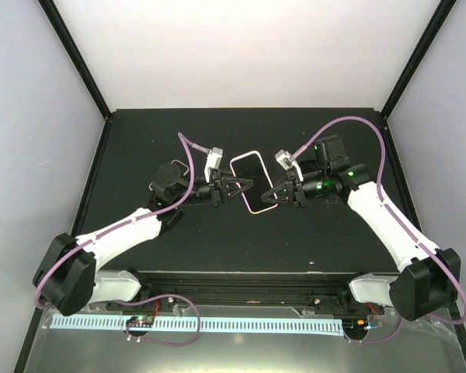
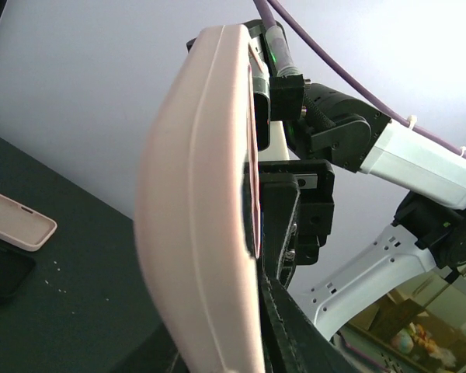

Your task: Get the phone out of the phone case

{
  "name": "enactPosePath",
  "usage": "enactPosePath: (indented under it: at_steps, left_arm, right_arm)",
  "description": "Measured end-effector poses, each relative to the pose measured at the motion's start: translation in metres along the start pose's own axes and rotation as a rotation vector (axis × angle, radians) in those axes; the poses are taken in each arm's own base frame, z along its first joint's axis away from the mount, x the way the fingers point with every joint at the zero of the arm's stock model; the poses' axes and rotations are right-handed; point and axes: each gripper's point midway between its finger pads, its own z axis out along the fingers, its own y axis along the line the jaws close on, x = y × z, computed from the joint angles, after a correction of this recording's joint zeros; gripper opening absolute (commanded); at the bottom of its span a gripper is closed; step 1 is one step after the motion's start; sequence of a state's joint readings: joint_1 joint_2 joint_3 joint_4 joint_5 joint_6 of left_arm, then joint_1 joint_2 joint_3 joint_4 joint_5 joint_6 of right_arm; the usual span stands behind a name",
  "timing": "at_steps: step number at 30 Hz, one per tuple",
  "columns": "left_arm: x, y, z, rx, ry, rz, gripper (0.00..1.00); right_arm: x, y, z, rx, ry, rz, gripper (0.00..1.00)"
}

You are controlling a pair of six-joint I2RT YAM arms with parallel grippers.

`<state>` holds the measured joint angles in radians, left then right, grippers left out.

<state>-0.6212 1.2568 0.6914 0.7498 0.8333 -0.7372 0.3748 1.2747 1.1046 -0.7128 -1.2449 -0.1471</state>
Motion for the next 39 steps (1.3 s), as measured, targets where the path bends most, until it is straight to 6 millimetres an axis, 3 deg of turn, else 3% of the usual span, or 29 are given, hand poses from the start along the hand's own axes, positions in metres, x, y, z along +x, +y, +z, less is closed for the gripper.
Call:
enactPosePath:
  at_steps: [4,9,15,22,26,32,39]
  left_arm:
    - [-0.001,0.001,0.0,-0.004,-0.004,-0.008,0.11]
    - [-0.002,0.002,0.0,-0.008,-0.003,-0.011,0.07]
    - [0.008,0.011,-0.008,-0.043,0.055,-0.02,0.04]
    - [0.004,-0.009,-0.019,-0.028,0.195,0.105,0.02]
    - [0.013,-0.025,-0.024,0.041,0.249,0.125,0.02]
    - [0.019,-0.033,-0.025,0.103,0.272,0.09,0.02]
    - [0.014,-0.039,-0.024,0.132,0.251,0.057,0.02]
  right_arm:
    - [-0.001,0.0,0.0,-0.003,-0.004,-0.017,0.04]
    - [-0.001,-0.002,0.0,0.013,-0.002,-0.045,0.33]
    - [0.006,0.0,-0.005,0.072,0.06,-0.124,0.45]
    - [0.03,0.004,-0.01,0.096,0.177,-0.311,0.46]
    - [0.044,0.005,-0.007,0.088,0.236,-0.361,0.44]
    - [0.054,0.016,0.005,0.068,0.271,-0.433,0.4]
    - [0.052,0.027,0.015,0.05,0.275,-0.499,0.32]
